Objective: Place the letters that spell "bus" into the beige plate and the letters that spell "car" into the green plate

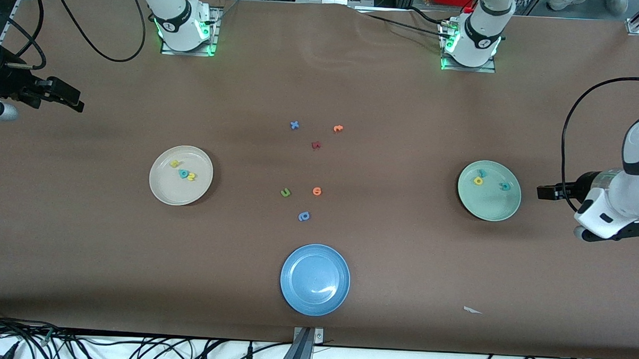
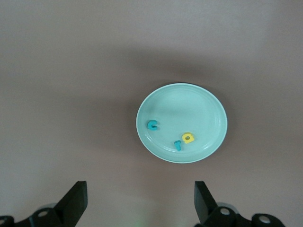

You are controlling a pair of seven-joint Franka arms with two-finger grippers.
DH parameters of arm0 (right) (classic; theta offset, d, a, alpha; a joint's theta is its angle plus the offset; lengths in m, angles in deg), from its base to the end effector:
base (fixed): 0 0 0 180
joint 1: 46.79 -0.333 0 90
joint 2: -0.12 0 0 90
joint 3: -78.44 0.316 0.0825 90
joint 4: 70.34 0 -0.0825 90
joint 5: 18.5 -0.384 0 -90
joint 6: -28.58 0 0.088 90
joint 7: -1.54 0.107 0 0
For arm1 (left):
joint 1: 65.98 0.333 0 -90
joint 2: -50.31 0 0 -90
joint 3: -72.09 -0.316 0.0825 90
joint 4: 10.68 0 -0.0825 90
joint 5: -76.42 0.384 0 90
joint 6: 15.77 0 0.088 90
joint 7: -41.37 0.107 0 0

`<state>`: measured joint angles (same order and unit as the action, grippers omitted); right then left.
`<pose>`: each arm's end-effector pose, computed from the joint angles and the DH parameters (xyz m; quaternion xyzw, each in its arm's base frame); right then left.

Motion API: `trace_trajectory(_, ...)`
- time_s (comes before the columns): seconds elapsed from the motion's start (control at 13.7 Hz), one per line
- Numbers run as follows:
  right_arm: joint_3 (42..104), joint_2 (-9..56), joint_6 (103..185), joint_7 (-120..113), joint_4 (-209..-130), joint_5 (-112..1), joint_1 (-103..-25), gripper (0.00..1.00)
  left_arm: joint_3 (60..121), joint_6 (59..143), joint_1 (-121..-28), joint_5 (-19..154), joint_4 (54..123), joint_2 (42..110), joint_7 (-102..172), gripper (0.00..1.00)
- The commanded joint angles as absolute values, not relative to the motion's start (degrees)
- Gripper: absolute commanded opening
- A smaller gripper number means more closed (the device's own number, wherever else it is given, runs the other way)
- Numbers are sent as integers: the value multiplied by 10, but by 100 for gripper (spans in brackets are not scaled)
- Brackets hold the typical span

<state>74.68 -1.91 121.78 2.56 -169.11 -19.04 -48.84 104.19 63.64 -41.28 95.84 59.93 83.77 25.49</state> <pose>0.5433 -0.0158 0.5763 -0.9992 0.0242 0.0309 0.0060 0.6681 0.0417 0.4424 -0.9808 -0.0864 0.1670 0.0511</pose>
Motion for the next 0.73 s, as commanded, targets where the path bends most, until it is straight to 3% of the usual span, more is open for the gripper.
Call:
trace_trajectory(0.0,751,-19,1221,28,-1683,-188,-483,100,920,616,-496,896,571,801,329,99)
trace_trajectory(0.29,751,-18,1226,27,-1683,-188,-483,100,761,620,-588,757,572,751,394,99)
trace_trajectory(0.37,751,-17,1230,25,-1683,-188,-483,100,748,621,-602,760,573,740,394,93)
trace_trajectory(0.66,747,-13,1236,22,-1683,-189,-480,100,752,658,-597,754,625,678,396,99)
